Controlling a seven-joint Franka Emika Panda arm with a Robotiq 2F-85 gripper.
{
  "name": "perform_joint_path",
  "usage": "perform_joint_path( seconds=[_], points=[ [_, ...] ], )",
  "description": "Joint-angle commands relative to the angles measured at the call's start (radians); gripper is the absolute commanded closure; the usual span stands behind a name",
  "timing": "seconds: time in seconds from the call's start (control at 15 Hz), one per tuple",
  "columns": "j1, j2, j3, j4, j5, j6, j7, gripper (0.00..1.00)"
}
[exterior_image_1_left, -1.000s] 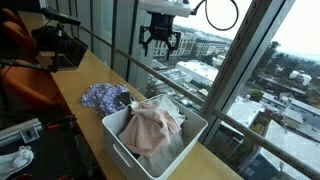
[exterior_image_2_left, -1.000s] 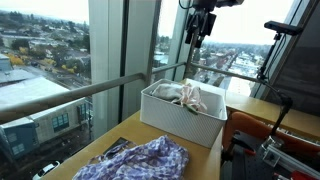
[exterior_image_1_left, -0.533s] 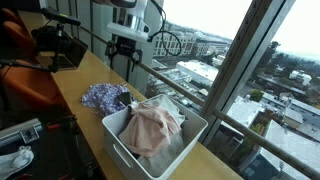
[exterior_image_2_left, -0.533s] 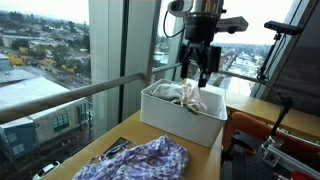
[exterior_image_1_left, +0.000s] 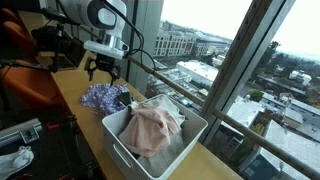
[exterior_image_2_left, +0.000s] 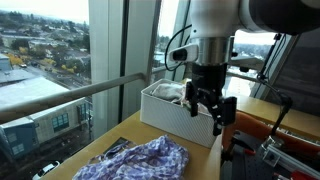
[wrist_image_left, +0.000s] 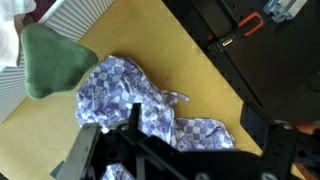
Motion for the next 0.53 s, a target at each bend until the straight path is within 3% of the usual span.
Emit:
perform_joint_path(
  seconds=[0.0, 0.47],
  points=[
    [0.013, -0.031, 0.012, -0.045, -0.074, 0.029, 0.087, 0.00],
    [0.063, -0.031, 0.010, -0.081, -0.372, 0.060, 0.376, 0.00]
  ],
)
